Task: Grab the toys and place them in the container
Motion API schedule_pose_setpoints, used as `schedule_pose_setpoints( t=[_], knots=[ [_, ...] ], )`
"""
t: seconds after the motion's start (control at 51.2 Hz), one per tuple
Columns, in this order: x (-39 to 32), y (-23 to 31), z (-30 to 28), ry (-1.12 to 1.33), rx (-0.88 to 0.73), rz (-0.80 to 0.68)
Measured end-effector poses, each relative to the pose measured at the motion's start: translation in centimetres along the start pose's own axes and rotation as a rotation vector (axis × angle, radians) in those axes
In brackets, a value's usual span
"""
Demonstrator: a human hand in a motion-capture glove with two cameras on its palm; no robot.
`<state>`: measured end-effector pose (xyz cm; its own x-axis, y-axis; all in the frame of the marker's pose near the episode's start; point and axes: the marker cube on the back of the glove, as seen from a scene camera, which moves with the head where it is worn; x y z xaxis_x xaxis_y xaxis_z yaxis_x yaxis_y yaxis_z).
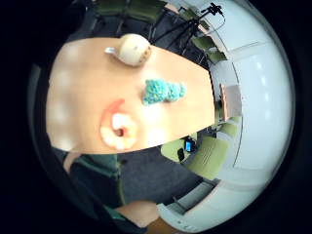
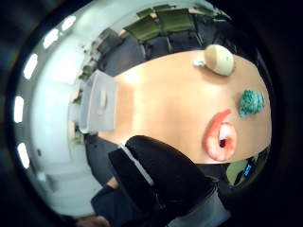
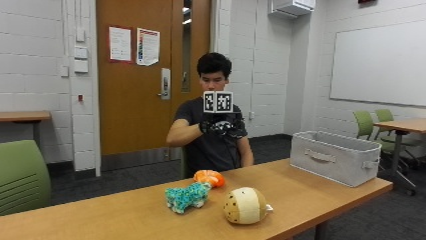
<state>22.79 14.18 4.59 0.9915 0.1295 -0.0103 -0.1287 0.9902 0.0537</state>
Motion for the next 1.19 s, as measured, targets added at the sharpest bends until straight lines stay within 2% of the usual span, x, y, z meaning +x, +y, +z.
schedule_pose_setpoints(
  t=[0.254, 0.488, 0.703, 0.918, 1.192],
  knots=[
    [3.8, 3.1, 9.3, -0.035, -0.115, 0.053],
    [4.6, 5.6, 16.9, -0.034, -0.218, 0.097],
    [4.0, 6.4, 17.6, -0.031, -0.187, 0.097],
    [3.2, 6.3, 16.9, -0.015, -0.061, 0.078],
    [2.9, 2.9, 14.5, -0.007, -0.152, 0.019]
  ],
)
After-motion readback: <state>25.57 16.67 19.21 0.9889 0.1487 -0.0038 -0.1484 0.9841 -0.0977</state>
